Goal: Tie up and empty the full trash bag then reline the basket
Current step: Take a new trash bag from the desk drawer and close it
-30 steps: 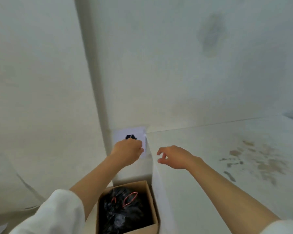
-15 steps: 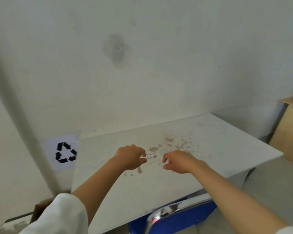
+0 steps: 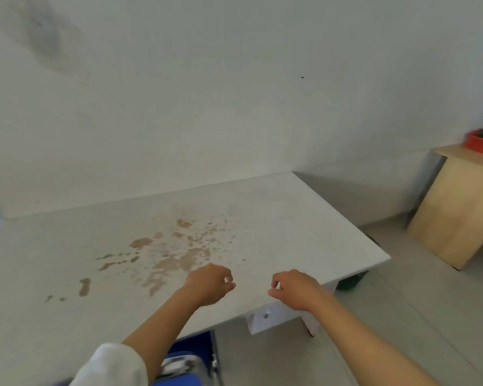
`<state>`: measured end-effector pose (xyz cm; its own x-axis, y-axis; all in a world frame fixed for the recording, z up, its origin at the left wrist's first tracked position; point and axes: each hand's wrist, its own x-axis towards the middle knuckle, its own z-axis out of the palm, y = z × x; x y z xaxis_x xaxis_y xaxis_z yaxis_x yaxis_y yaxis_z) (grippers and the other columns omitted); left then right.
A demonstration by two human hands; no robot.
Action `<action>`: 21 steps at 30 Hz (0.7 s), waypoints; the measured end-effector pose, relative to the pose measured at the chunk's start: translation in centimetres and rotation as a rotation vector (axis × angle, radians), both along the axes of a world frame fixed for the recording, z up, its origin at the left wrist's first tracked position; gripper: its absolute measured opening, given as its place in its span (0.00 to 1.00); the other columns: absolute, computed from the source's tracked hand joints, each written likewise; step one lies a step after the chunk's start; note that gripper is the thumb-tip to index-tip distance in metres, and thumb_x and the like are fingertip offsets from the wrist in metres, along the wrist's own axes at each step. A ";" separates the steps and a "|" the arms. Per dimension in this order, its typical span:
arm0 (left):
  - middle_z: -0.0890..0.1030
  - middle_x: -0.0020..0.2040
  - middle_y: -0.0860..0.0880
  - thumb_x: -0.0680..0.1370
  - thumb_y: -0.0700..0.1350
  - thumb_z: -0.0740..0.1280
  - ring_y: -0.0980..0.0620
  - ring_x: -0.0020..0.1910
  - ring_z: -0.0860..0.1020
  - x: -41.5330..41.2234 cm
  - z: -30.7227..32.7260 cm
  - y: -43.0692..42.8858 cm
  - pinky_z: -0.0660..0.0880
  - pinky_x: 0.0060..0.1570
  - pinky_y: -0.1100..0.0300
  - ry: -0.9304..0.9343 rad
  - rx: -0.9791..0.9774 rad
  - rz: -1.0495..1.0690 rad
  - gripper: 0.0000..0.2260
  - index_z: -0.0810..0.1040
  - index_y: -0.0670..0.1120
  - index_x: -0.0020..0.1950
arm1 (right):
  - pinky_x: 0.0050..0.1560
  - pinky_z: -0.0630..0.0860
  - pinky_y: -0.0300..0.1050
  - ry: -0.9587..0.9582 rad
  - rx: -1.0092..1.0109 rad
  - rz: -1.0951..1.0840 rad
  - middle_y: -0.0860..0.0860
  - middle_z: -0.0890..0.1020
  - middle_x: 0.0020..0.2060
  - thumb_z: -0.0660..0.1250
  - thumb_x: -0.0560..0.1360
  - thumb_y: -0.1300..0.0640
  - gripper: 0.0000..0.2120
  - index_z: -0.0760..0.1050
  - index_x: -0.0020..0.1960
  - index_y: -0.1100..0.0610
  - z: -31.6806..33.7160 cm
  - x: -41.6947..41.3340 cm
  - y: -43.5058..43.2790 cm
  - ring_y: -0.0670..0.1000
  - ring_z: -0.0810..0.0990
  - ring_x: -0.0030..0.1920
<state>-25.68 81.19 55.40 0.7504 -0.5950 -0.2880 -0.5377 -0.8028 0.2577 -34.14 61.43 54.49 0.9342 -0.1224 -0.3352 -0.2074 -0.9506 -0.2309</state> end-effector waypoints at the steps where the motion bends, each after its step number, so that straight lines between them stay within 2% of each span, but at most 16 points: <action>1: 0.77 0.61 0.51 0.80 0.55 0.56 0.51 0.57 0.76 -0.9 -0.9 -2.3 0.74 0.57 0.54 0.001 0.002 0.013 0.16 0.73 0.51 0.64 | 0.52 0.74 0.47 0.012 -0.007 0.016 0.54 0.78 0.58 0.57 0.79 0.46 0.17 0.74 0.61 0.54 -1.1 -0.6 -2.4 0.55 0.78 0.55; 6: 0.66 0.71 0.51 0.81 0.52 0.56 0.50 0.66 0.69 -5.9 -6.7 -13.7 0.69 0.62 0.55 -0.084 -0.090 0.149 0.19 0.65 0.50 0.72 | 0.45 0.72 0.45 -0.108 -0.033 0.125 0.53 0.80 0.52 0.56 0.79 0.49 0.14 0.75 0.55 0.56 -6.9 -2.9 -13.9 0.54 0.78 0.50; 10: 0.58 0.76 0.52 0.82 0.54 0.52 0.50 0.73 0.58 -8.3 -12.5 -19.8 0.58 0.71 0.51 -0.198 -0.017 0.217 0.22 0.57 0.51 0.75 | 0.43 0.69 0.43 -0.292 -0.011 0.151 0.50 0.79 0.51 0.56 0.79 0.49 0.14 0.75 0.54 0.56 -10.8 -3.8 -19.4 0.51 0.77 0.51; 11: 0.59 0.75 0.52 0.81 0.56 0.49 0.51 0.74 0.58 -8.4 -13.7 -20.9 0.56 0.72 0.49 -0.219 0.004 0.240 0.22 0.59 0.52 0.75 | 0.43 0.69 0.42 -0.339 -0.025 0.164 0.49 0.79 0.51 0.57 0.79 0.48 0.14 0.76 0.55 0.55 -11.7 -3.7 -20.4 0.50 0.77 0.51; 12: 0.63 0.74 0.51 0.81 0.58 0.45 0.50 0.73 0.61 -8.4 -14.6 -21.8 0.58 0.71 0.46 -0.259 -0.013 0.268 0.23 0.62 0.51 0.73 | 0.42 0.69 0.41 -0.390 -0.035 0.175 0.49 0.79 0.50 0.57 0.79 0.48 0.14 0.76 0.54 0.55 -12.5 -3.7 -21.4 0.49 0.77 0.50; 14: 0.76 0.65 0.48 0.81 0.59 0.37 0.45 0.63 0.75 -7.4 -16.7 -23.1 0.73 0.58 0.44 -0.365 -0.087 0.292 0.28 0.71 0.50 0.65 | 0.37 0.71 0.38 -0.571 -0.106 0.210 0.47 0.81 0.42 0.67 0.74 0.48 0.10 0.79 0.47 0.54 -14.1 -3.1 -22.7 0.47 0.79 0.43; 15: 0.80 0.60 0.47 0.81 0.58 0.36 0.44 0.57 0.79 -6.9 -18.0 -23.5 0.77 0.52 0.45 -0.434 -0.136 0.296 0.28 0.72 0.49 0.62 | 0.34 0.72 0.37 -0.707 -0.141 0.235 0.46 0.80 0.37 0.73 0.70 0.49 0.08 0.79 0.42 0.53 -15.5 -2.7 -23.3 0.47 0.78 0.38; 16: 0.81 0.58 0.46 0.82 0.57 0.38 0.43 0.55 0.80 -6.5 -19.1 -23.8 0.77 0.50 0.46 -0.498 -0.157 0.298 0.27 0.72 0.49 0.62 | 0.33 0.73 0.38 -0.852 -0.164 0.263 0.46 0.79 0.36 0.75 0.67 0.51 0.09 0.78 0.40 0.53 -16.9 -2.0 -23.8 0.47 0.77 0.38; 19: 0.80 0.59 0.46 0.82 0.57 0.44 0.43 0.59 0.76 -5.5 -22.1 -24.4 0.70 0.56 0.49 -0.734 -0.239 0.281 0.26 0.76 0.47 0.63 | 0.41 0.74 0.43 -1.134 -0.189 0.299 0.48 0.79 0.44 0.64 0.73 0.51 0.08 0.77 0.45 0.55 -20.4 0.0 -24.8 0.50 0.75 0.46; 21: 0.79 0.60 0.48 0.81 0.58 0.49 0.46 0.60 0.72 -5.3 -23.7 -24.6 0.64 0.56 0.53 -0.917 -0.295 0.295 0.24 0.77 0.48 0.63 | 0.45 0.72 0.44 -1.273 -0.156 0.298 0.48 0.80 0.45 0.62 0.74 0.52 0.09 0.79 0.47 0.55 -22.0 1.0 -25.2 0.51 0.76 0.46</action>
<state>-31.01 56.54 31.70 0.7370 -0.3040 0.6037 -0.4184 -0.9067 0.0542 -33.18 36.21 32.51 0.5812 0.1849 0.7925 0.2931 -0.9561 0.0082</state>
